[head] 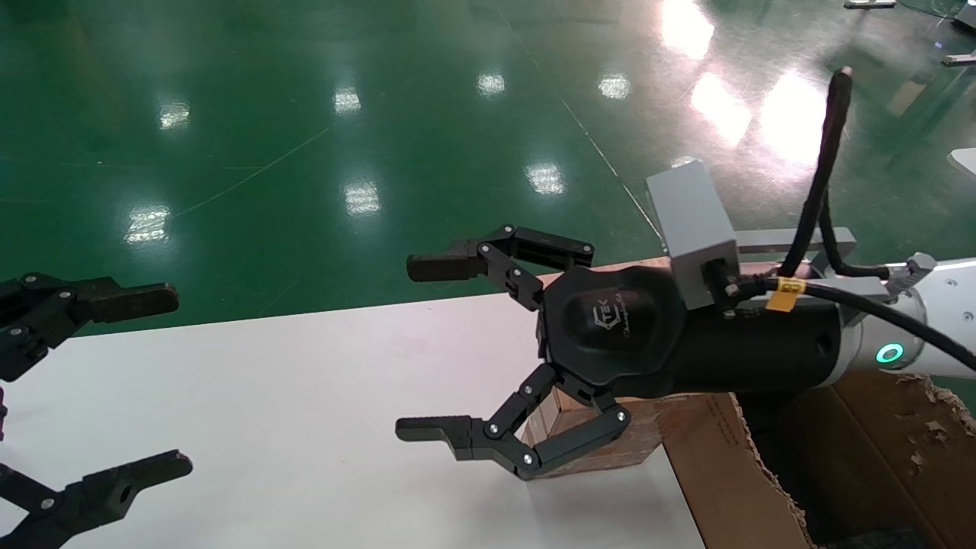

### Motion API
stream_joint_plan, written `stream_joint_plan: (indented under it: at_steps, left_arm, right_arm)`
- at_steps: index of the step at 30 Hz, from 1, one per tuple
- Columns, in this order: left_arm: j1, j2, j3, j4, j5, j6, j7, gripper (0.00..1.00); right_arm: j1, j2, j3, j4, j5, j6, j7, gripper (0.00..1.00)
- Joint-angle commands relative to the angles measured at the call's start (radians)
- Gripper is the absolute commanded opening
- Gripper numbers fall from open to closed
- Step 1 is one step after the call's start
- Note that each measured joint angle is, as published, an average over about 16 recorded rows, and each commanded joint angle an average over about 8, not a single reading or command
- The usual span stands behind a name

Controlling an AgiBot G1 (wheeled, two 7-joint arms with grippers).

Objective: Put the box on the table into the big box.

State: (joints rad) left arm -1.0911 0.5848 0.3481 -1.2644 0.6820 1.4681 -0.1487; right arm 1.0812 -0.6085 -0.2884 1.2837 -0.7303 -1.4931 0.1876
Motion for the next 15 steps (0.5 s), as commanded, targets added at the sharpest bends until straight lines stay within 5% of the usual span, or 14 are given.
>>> stream_joint_plan:
  at_steps: [1,10,15]
  left_arm:
    - [0.000,0.000,0.000,0.000,0.000,0.000,0.000,1.00]
    - [0.000,0.000,0.000,0.000,0.000,0.000,0.000,0.93]
    - [0.000,0.000,0.000,0.000,0.000,0.000,0.000,0.40]
  right_arm:
    - [0.000,0.000,0.000,0.000,0.000,0.000,0.000,1.00]
    - [-0.001,0.000,0.001,0.000,0.000,0.000,0.000,1.00]
    - [0.000,0.002,0.000,-0.001,-0.004,-0.003,-0.001,1.00]
